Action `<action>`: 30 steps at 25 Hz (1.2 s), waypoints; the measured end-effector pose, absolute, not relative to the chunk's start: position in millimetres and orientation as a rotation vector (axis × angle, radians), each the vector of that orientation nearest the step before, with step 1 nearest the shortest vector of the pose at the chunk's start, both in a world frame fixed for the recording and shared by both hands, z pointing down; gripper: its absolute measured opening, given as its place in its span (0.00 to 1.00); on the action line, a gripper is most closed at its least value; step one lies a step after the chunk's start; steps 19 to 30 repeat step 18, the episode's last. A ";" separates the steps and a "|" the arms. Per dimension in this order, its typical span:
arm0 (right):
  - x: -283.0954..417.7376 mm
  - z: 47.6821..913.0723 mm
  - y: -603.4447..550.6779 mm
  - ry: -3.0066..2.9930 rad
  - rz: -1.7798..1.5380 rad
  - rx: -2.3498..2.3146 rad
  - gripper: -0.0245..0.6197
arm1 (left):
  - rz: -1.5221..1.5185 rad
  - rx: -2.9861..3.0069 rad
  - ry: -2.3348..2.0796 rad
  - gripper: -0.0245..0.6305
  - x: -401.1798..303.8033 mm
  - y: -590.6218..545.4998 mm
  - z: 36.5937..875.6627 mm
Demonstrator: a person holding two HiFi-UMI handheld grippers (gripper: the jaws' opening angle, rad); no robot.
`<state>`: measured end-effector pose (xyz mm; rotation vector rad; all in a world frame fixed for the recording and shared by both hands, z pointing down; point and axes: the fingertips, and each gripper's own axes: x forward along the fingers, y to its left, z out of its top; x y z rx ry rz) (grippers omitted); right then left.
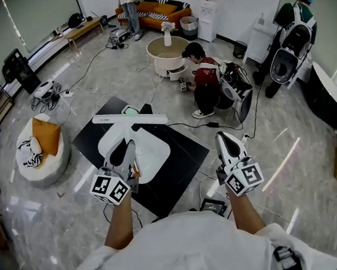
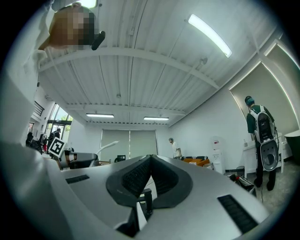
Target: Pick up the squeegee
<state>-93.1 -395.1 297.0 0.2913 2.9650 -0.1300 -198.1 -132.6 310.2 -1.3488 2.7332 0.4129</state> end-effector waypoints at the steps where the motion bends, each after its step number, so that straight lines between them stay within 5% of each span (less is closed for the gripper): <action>1: -93.1 298.6 -394.6 2.967 -0.136 0.294 0.06 | 0.412 -1.352 2.727 0.17 -197.4 -132.3 310.5; 30: -82.6 317.6 -393.3 3.011 -0.174 0.327 0.06 | 0.435 -1.366 2.751 0.17 -184.9 -137.1 323.4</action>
